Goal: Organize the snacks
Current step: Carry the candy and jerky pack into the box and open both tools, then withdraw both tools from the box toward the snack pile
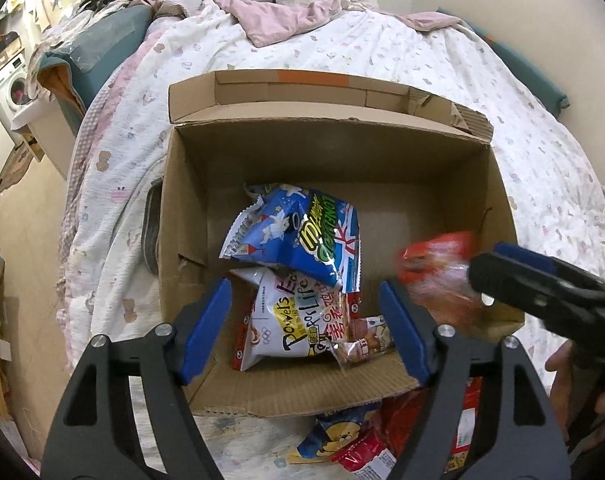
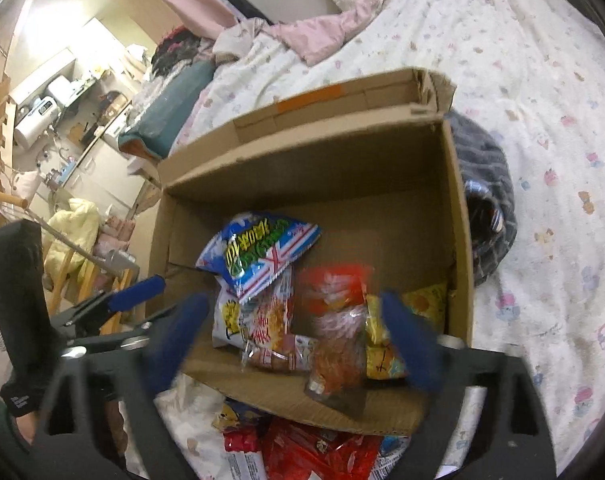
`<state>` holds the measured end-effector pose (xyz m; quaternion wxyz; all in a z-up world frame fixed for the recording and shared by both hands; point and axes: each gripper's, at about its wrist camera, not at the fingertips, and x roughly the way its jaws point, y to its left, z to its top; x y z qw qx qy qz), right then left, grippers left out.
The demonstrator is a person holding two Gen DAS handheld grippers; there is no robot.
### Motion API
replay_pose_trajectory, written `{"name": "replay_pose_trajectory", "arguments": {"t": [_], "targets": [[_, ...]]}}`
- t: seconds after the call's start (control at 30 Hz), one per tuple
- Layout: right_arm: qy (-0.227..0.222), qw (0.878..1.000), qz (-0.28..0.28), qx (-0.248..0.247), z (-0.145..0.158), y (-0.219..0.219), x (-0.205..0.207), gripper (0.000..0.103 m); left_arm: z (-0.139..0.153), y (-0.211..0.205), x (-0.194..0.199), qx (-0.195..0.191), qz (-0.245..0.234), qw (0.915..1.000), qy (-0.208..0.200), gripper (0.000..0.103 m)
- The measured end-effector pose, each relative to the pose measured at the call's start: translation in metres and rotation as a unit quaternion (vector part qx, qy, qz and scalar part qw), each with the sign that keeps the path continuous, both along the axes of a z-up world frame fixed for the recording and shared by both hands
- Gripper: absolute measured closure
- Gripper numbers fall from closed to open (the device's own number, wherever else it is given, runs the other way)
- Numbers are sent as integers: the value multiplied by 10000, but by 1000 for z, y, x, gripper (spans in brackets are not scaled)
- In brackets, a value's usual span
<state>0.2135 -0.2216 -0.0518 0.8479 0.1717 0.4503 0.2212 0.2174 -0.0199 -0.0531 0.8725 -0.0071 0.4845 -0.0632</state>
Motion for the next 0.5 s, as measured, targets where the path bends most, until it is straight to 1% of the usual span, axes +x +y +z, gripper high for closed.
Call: {"name": "replay_pose_trajectory", "arguments": {"t": [0.07,0.13,0.37,0.5], "targets": [[-117,9999,-15,-88,5,1,-2,6,0,1,0,-12,28,10000,-7,29],[-131,9998,33,-143,6,2,-2,6,1,2,0,-17,35,10000,-21,29],[-73,9999,25,-147,7,1,2,6,2,3,0,-3,60,10000,-27,29],[-75,9999,-20,-72,12,-2,-4,6,7,1,-2,6,146,9998,-107,29]]}}
